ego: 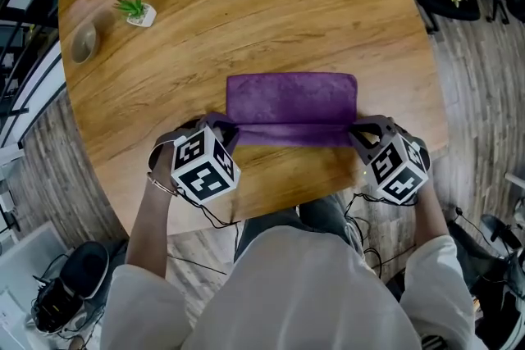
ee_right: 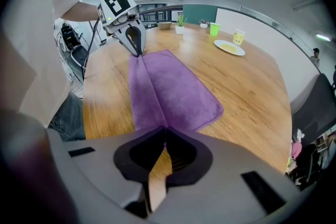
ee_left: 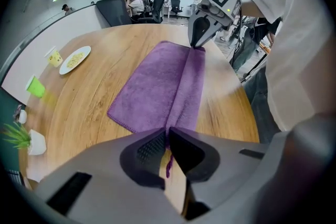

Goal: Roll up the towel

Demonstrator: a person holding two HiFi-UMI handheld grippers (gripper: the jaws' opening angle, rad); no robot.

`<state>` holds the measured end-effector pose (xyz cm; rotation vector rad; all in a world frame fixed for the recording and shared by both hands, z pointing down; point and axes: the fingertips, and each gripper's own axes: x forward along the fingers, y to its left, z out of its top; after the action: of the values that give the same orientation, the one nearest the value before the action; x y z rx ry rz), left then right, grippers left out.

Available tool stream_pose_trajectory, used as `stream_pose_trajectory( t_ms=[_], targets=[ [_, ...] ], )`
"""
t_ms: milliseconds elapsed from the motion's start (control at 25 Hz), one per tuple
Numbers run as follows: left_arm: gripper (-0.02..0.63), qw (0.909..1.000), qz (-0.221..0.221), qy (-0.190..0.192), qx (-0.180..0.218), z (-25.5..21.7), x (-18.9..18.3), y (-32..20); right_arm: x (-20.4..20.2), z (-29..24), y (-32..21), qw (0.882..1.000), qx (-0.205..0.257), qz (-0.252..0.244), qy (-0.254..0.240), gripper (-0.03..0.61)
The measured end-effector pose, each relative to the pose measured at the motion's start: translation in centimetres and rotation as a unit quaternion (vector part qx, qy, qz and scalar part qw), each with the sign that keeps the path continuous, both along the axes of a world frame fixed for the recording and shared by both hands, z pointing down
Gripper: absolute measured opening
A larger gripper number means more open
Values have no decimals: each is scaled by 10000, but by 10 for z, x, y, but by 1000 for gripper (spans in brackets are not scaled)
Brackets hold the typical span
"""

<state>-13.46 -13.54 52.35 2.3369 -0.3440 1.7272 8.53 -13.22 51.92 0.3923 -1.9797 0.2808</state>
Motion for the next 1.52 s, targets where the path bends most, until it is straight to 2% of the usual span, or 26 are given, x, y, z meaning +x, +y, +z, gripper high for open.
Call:
stream_pose_trajectory(
  t_ms=[240,440,560,920,1320,1520],
  targets=[
    [88,9998,-48,76,150,-5,-6,-5,2,-4,-2,9998,123,134,-41,46],
    [106,9990,-174,228,333,-25,-13,-1,5,-19,0,9993,273,228,-95,78],
    [110,9986,-8,273,444,-36,-10,14,1,-31,8,9989,417,162,-138,78],
    [104,9967,430,130,677,-22,6,46,-9,-17,49,9979,487,-372,220,75],
    [97,9959,578,-32,696,3,8,38,-7,8,41,9943,644,-647,545,63],
    [57,9943,626,-92,855,5,8,32,-8,8,38,9933,751,-659,583,34]
  ],
)
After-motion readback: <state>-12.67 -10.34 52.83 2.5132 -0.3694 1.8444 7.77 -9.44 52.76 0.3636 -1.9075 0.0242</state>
